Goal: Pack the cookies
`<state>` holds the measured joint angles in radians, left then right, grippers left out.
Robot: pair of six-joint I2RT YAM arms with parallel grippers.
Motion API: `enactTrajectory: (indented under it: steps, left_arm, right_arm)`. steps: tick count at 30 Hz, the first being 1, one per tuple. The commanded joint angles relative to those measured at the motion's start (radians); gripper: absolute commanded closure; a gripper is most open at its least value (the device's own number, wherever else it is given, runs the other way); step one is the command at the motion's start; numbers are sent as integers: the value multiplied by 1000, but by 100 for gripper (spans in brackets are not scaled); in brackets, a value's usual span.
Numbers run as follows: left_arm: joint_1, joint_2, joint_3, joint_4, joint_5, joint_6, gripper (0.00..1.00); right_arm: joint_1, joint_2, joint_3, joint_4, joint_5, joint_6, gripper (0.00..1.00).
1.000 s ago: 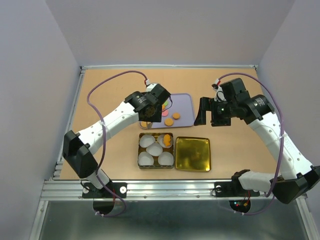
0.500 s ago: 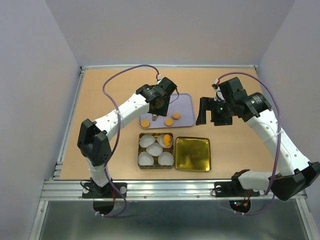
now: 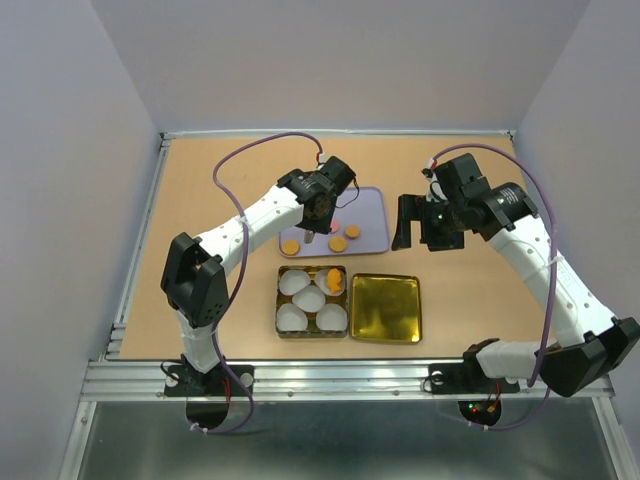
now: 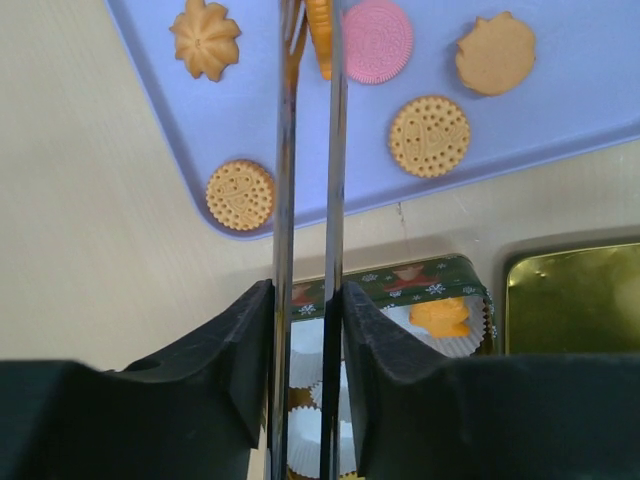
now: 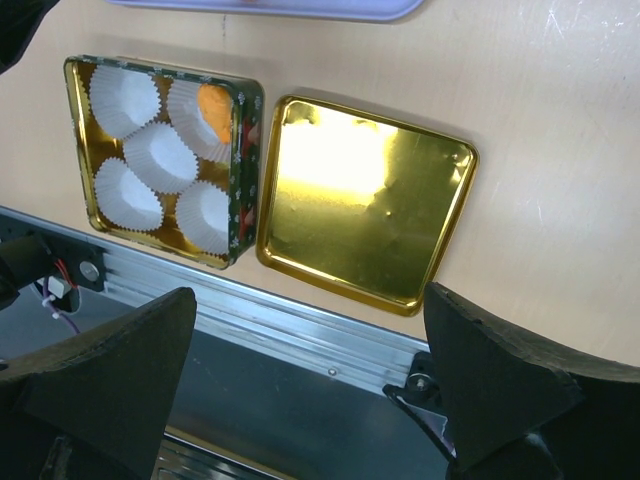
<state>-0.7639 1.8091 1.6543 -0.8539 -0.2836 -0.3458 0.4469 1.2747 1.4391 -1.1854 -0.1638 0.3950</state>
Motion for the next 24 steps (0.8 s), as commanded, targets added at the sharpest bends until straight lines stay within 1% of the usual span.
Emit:
enactTrajectory:
  steps: [1,6,12,17,24]
  left_arm:
    - [6,-25,15,10,-6,4,64]
    - [8,-22,38,-10,-12,-2,73]
    - [12,-51,84,-43,-34,-12,73]
    - [14,-85,121,-99,-37,-44,75]
    - [11,-223,30,-106,6,-110,79]
  right_arm:
    - [10,-1,47,-3,14,-15,0]
    - [9,-3,43,-2,3,-18,0]
    - [9,-11,34,0,-17,-16,0]
    - [9,-32,15,7,-40,-15,0]
    - [10,-64,-28,15,-75,-8,0]
